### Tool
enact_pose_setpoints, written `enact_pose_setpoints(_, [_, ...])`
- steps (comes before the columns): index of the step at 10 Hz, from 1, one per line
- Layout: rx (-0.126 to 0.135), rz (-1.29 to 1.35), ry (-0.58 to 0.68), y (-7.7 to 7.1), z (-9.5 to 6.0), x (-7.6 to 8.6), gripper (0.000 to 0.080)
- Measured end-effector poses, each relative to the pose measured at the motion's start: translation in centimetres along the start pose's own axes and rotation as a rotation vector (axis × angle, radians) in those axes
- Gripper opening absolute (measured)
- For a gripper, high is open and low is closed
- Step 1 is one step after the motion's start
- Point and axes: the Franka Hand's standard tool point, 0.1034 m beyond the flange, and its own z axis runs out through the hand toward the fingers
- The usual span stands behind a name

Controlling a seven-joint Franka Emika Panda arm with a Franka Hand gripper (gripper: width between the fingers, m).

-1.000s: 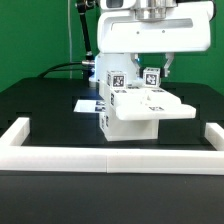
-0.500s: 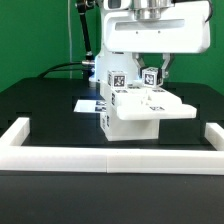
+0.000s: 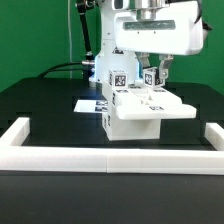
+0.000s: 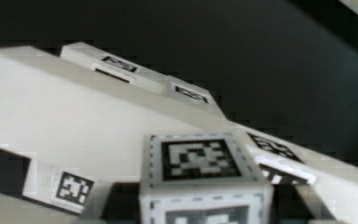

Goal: Assemble chair

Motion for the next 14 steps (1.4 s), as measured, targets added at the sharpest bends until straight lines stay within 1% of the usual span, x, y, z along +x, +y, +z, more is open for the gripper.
enact_pose_setpoints(7, [0.006,0.425,-0.014,-0.25,0.09,-0.52,0.0288])
enact_pose_setpoints(8, [0.006,0.429,-0.014,-0.27,0.09,-0.57,0.0288])
enact_pose_setpoints(9, [0.006,0.411,-0.014,-0.27,0.09,-0.57,0.0327])
enact_pose_setpoints(10, [0.003,0.391,-0.017,-0.26,0.10,-0.63,0.0515])
enact_pose_setpoints(11, [-0.001,0.375,-0.019,-0.27,0.09,-0.70,0.0515])
enact_pose_setpoints(12, [-0.003,0.324,-0.019,-0.26,0.16,-0.77,0.0618])
enact_pose_setpoints(13, [-0.005,0.221,-0.021,-0.24,0.19,-0.86,0.0618])
enact_pose_setpoints(14, [-0.003,0.094,-0.021,-0.25,0.19,-0.88,0.0643])
